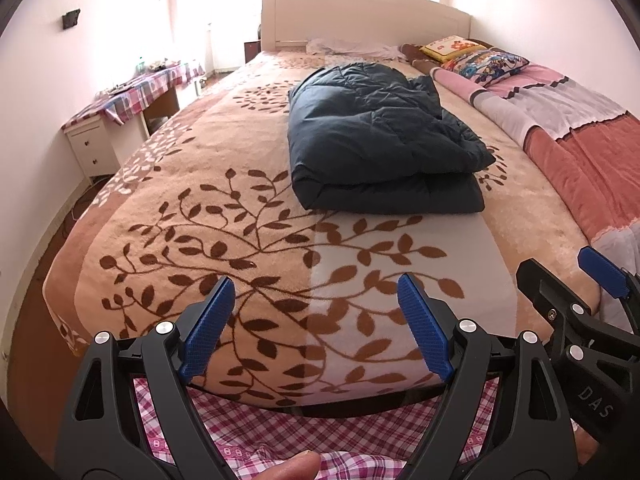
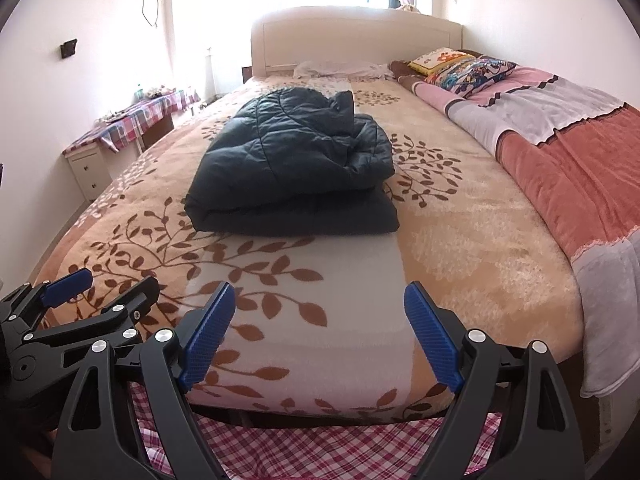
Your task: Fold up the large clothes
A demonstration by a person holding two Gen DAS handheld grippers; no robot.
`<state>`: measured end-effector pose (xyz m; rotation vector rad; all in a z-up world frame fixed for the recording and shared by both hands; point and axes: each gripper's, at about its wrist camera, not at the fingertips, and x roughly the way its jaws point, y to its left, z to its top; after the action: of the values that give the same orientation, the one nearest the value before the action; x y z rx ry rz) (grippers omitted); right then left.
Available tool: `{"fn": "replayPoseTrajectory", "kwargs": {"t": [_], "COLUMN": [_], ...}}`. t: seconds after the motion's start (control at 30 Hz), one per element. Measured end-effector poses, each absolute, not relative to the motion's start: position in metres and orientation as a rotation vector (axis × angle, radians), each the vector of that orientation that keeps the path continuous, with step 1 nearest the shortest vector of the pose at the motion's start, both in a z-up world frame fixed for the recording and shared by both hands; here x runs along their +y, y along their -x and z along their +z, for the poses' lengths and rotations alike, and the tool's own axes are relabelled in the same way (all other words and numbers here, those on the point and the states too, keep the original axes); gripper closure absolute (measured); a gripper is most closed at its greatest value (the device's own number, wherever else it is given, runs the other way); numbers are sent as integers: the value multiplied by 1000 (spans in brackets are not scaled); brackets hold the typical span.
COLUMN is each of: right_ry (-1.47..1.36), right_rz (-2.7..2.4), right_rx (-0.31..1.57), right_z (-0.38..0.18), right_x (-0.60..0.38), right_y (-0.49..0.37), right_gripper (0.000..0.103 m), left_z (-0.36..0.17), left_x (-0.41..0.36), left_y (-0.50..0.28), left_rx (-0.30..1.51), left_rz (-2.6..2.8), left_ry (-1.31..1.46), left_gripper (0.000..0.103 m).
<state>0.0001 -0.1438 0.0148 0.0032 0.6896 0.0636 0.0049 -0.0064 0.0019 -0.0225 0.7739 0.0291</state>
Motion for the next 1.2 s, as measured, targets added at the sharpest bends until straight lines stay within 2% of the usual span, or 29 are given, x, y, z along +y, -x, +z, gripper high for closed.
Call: {"fn": "replayPoseTrajectory", "kwargs": {"t": [1.2], "right_ry": [-2], "right_rz": [74], "right_rx": [673], "right_z": [21], "right_x": [-139], "right_y": [6], "right_gripper": [19], "left_z": [9], "left_x": [-3], "left_y": [2], "left_rx": [748], "left_rz": [35], "left_ry": [21], "left_gripper": [21]}}
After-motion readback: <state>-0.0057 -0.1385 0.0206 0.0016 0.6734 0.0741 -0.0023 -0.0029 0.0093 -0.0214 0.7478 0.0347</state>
